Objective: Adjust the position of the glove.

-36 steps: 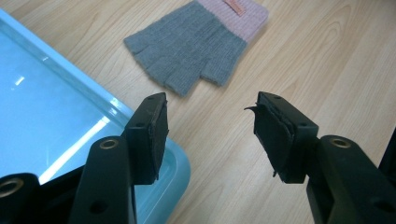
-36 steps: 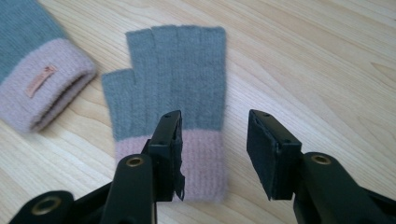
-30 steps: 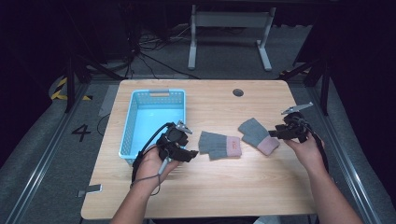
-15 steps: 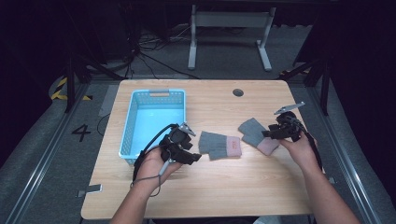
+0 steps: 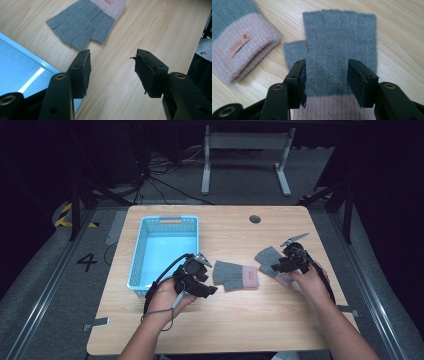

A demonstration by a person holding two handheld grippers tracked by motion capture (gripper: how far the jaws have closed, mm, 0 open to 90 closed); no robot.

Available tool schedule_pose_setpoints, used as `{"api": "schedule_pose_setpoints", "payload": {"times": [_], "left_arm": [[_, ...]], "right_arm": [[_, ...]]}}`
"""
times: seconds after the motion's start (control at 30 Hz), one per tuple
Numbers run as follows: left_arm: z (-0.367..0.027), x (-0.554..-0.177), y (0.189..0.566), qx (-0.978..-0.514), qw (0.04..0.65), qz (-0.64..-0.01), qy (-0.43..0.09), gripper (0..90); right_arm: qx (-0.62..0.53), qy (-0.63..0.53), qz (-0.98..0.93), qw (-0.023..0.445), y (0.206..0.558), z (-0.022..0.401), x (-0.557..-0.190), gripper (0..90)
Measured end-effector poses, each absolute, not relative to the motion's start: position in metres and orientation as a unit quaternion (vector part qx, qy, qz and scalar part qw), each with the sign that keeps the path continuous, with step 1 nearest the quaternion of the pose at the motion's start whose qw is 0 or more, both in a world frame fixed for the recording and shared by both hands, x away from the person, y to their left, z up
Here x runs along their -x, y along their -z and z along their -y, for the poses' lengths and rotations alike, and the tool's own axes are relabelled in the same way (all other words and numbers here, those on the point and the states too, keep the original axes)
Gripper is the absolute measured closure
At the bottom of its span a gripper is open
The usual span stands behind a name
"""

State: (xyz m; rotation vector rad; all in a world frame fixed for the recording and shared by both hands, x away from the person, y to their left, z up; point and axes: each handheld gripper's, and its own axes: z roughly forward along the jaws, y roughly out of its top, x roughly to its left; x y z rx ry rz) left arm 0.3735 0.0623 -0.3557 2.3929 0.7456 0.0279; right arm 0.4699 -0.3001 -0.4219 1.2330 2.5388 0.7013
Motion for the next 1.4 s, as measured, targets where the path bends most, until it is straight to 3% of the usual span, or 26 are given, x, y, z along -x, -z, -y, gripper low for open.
{"api": "schedule_pose_setpoints", "payload": {"times": [0.37,0.57,0.67,0.87,1.4], "left_arm": [[-0.062,-0.374,0.357,-0.909,0.308,-0.281,-0.006,47.9],[-0.062,-0.374,0.357,-0.909,0.308,-0.282,-0.004,47.7],[-0.061,-0.373,0.357,-0.909,0.310,-0.279,-0.002,47.7],[-0.061,-0.374,0.357,-0.909,0.309,-0.279,-0.001,47.4],[-0.058,-0.375,0.355,-0.906,0.316,-0.282,-0.017,44.2]], "right_arm": [[-0.418,-0.221,-0.873,0.118,0.431,0.299,-0.473,49.6],[-0.417,-0.222,-0.874,0.118,0.433,0.300,-0.474,56.0],[-0.420,-0.228,-0.871,0.112,0.432,0.302,-0.475,70.5],[-0.420,-0.230,-0.870,0.114,0.431,0.304,-0.474,83.3],[-0.419,-0.259,-0.859,0.139,0.402,0.312,-0.458,84.0]]}}
